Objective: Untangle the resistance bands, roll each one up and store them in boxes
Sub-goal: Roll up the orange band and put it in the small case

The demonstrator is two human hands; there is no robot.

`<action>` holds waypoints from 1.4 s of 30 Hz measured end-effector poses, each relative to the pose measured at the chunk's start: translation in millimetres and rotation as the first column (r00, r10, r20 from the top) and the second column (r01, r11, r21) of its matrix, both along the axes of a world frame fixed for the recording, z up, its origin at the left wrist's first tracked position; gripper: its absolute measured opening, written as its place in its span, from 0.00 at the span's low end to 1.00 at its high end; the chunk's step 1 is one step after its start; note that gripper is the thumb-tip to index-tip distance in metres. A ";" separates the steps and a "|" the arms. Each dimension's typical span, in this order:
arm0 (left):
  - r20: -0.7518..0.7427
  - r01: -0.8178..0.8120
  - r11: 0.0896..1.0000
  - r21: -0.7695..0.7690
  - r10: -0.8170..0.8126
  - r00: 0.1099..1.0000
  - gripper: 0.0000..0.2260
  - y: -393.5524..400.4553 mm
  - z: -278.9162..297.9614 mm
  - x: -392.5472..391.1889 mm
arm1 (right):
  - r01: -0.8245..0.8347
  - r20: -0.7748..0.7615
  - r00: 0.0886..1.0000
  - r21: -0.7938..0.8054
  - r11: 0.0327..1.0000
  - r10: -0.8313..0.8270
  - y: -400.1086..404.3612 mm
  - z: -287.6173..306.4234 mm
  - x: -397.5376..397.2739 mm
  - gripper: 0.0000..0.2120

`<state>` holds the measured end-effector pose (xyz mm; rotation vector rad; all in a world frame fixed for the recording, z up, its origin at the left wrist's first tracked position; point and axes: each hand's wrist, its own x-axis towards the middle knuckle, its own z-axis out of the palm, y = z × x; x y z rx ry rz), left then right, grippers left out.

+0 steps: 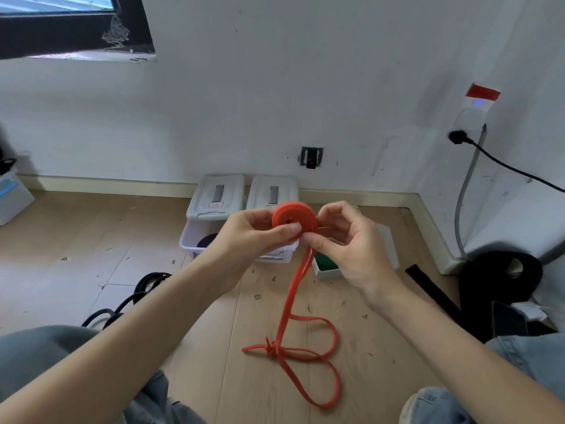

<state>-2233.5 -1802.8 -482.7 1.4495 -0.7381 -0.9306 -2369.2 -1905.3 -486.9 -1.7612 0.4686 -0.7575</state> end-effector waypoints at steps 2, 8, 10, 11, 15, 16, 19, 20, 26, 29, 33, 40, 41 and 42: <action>0.029 0.012 1.000 0.018 -0.013 1.000 0.13 -0.6 -2.3 -1.0 | 0.002 -0.011 1.000 -0.019 1.000 -0.002 -1.6 -1.0 -2.1 0.12; 0.451 0.114 0.969 0.217 -0.204 0.869 0.04 -2.2 -5.6 -4.5 | -0.199 -0.211 0.969 -0.356 0.913 0.129 6.0 -4.0 -1.6 0.15; 0.353 0.111 0.982 0.153 -0.159 0.922 0.06 0.5 1.4 -0.2 | -0.176 -0.161 0.976 -0.208 0.962 0.144 0.9 0.5 -1.3 0.13; 0.281 0.106 0.988 0.112 -0.134 0.950 0.08 1.7 5.2 3.4 | -0.141 -0.118 0.985 -0.126 0.982 0.126 -2.6 4.2 -1.7 0.13; 0.023 0.063 0.998 -0.003 -0.063 0.998 0.16 5.1 13.9 12.2 | -0.075 -0.013 0.997 -0.017 0.997 0.075 -7.3 14.4 -3.6 0.11; -0.028 0.065 0.998 -0.025 -0.066 0.997 0.16 4.7 13.0 10.8 | -0.072 -0.007 0.997 -0.006 0.997 0.072 -6.0 13.9 -3.5 0.11; -0.119 0.054 0.997 -0.053 -0.060 0.991 0.16 3.0 10.6 5.3 | -0.081 0.033 0.996 0.113 0.990 0.078 -2.8 9.7 -2.8 0.09; -0.128 0.043 0.997 -0.057 -0.050 0.991 0.16 2.2 9.6 4.0 | -0.093 0.048 0.995 0.172 0.981 0.085 -2.8 8.9 -3.1 0.09; 0.166 0.142 0.989 0.046 -0.147 0.975 0.16 0.8 11.7 6.3 | -0.069 -0.069 0.995 0.035 0.997 0.072 -8.6 13.5 -6.9 0.08; 0.212 0.198 0.974 0.111 -0.218 0.953 0.16 1.4 11.5 7.5 | -0.077 -0.197 0.979 -0.147 0.986 0.047 -13.1 16.8 -6.8 0.08; 0.319 0.109 0.992 0.062 -0.123 0.940 0.12 1.0 10.8 5.0 | -0.056 -0.148 0.987 0.051 0.997 0.063 -14.2 17.6 -8.0 0.07; 0.523 0.073 0.996 0.057 -0.092 0.847 0.07 -5.2 8.3 2.8 | -0.088 -0.097 0.985 0.429 0.899 0.142 -12.5 14.8 -8.8 0.09; 0.575 0.077 0.995 0.068 -0.102 0.812 0.07 -5.1 7.1 1.7 | -0.078 -0.142 0.979 0.400 0.913 0.146 -11.1 14.0 -8.8 0.07; 0.615 0.081 0.994 0.077 -0.111 0.781 0.07 -4.9 6.3 0.4 | -0.054 -0.184 0.975 0.354 0.934 0.126 -9.9 12.6 -8.3 0.05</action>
